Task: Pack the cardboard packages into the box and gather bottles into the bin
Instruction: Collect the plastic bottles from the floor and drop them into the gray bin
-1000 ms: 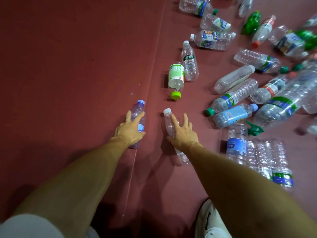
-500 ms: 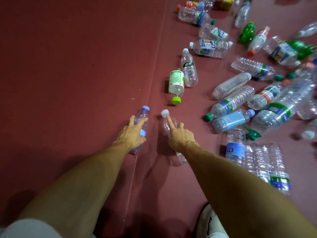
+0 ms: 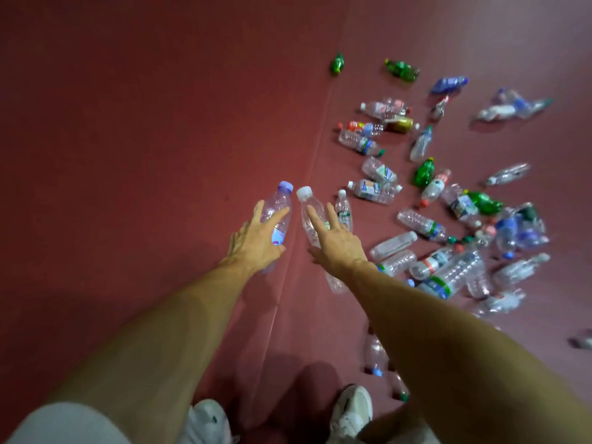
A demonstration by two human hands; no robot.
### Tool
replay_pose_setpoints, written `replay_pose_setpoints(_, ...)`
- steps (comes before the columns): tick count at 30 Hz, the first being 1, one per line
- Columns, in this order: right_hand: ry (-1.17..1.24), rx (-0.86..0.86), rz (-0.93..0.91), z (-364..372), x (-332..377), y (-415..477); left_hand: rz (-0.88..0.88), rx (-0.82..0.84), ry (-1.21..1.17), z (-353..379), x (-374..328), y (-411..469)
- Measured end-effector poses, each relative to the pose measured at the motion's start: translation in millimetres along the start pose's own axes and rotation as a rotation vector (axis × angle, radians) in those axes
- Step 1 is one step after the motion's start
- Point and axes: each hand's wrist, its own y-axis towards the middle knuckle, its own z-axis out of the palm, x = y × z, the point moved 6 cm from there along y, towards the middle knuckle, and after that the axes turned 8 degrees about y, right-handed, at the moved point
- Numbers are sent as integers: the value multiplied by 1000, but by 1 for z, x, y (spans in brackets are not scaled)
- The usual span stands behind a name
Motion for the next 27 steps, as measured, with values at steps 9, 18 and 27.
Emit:
replay_pose_setpoints(9,-47,34,-153,-230,162,-73,-117,-126,-77,-268,-20,-113)
replay_pose_setpoints(18,-121,102,-523,-345,279,-136,-398,-331,-37,-409,-6,-243)
replay_pose_setpoints(27,-247,245,-912,-305,446,-252,-797,-447,-70,-420,67,-464)
